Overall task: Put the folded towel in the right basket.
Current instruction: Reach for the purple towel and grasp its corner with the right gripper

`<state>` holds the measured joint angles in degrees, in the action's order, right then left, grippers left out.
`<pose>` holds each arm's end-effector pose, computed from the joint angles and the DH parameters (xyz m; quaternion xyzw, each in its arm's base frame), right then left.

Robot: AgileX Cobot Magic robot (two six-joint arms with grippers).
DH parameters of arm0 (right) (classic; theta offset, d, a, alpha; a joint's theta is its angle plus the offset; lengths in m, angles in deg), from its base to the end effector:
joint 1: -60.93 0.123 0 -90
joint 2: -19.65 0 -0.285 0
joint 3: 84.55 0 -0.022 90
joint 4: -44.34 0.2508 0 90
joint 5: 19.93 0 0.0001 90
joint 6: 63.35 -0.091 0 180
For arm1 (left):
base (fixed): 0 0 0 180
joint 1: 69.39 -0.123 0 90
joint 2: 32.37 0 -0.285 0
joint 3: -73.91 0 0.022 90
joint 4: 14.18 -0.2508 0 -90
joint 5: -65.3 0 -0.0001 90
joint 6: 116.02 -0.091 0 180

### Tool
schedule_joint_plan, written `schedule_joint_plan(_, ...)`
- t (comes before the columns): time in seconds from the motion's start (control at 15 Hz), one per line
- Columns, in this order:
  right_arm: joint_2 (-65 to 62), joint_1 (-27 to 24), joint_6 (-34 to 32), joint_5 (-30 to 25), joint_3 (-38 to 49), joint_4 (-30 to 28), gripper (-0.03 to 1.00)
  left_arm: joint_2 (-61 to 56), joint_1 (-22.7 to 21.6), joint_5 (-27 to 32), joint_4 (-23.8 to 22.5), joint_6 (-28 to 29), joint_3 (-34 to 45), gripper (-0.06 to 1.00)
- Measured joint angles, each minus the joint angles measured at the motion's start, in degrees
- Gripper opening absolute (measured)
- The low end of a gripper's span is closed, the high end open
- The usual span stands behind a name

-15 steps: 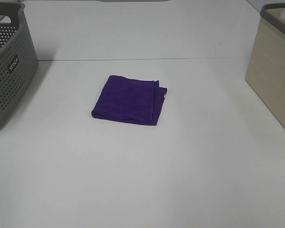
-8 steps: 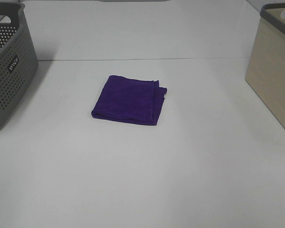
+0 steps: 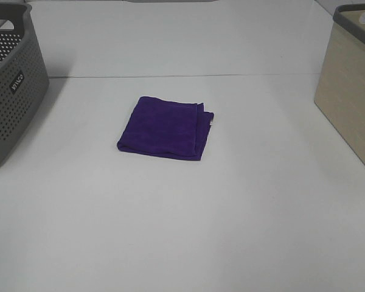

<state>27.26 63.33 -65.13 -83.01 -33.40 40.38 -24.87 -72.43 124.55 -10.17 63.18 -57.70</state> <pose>-0.0021 -0.0057 0.2617 -0.0034 0.8734 -0.0168 0.4867 -0.0047 -0.0057 0.2805 -0.0155 0.8434 -0.0170 0.5368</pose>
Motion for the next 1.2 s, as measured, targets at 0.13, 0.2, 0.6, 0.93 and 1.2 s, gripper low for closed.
schedule_joint_plan(0.13,0.0,0.0,0.4,0.0,0.0,0.0,0.96,0.0,0.0,0.0,0.0,0.0,0.0,0.99)
schedule_joint_plan(0.2,0.0,0.0,0.5,0.0,0.0,0.0,0.97,0.0,0.0,0.0,0.0,0.0,0.0,0.99)
schedule_joint_plan(0.6,0.0,0.0,0.4,0.0,0.0,0.0,0.98,0.0,0.0,0.0,0.0,0.0,0.0,0.99)
schedule_joint_plan(0.93,0.0,0.0,0.4,0.0,0.0,0.0,0.98,0.0,0.0,0.0,0.0,0.0,0.0,0.99)
schedule_joint_plan(1.2,0.0,0.0,0.4,0.0,0.0,0.0,0.98,0.0,0.0,0.0,0.0,0.0,0.0,0.99)
